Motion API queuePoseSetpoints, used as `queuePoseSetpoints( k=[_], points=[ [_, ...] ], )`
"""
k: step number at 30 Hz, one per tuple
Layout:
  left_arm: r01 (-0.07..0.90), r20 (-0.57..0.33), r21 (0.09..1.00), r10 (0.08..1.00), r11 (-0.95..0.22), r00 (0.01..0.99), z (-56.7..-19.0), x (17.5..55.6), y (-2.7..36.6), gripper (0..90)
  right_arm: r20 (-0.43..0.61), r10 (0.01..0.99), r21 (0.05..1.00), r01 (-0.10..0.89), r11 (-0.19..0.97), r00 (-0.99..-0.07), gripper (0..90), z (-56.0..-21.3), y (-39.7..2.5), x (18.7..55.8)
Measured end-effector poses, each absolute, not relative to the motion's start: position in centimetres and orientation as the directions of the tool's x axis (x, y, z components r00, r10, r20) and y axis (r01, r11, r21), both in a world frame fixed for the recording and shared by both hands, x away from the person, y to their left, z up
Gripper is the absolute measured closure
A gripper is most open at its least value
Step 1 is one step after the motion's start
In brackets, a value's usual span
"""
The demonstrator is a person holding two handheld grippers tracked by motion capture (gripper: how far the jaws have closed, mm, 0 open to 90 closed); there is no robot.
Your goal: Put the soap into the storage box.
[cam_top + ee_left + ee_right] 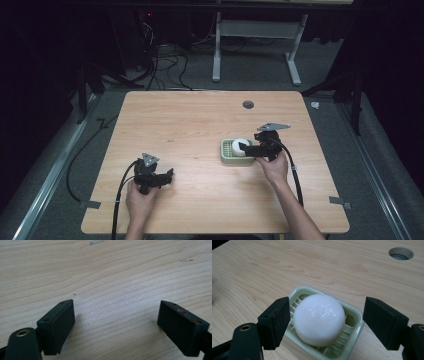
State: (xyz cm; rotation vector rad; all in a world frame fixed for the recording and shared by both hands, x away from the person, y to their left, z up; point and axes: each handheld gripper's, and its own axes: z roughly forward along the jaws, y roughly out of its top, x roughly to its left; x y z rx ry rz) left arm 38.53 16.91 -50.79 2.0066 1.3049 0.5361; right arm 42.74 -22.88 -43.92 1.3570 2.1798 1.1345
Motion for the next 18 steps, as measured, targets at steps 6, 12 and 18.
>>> queuePoseSetpoints(
  k=[6, 12, 18],
  points=[
    [0.633, -0.022, 0.725, 0.910, -0.272, 0.415, -50.8, 38.5, 16.9, 15.0, 0.132, 0.860, 0.778, 0.589, 0.219, -0.494, 23.5, -43.6, -23.5, 42.1],
    [0.633, -0.022, 0.725, 0.910, -0.271, 0.415, -50.8, 38.5, 16.9, 15.0, 0.139, 0.860, 0.783, 0.586, 0.209, -0.492, 23.6, -43.2, -24.2, 41.5],
    [0.633, -0.022, 0.725, 0.910, -0.272, 0.415, -50.8, 38.5, 16.9, 15.0, 0.143, 0.861, 0.792, 0.578, 0.196, -0.488, 23.9, -42.6, -24.7, 41.0]
  ],
)
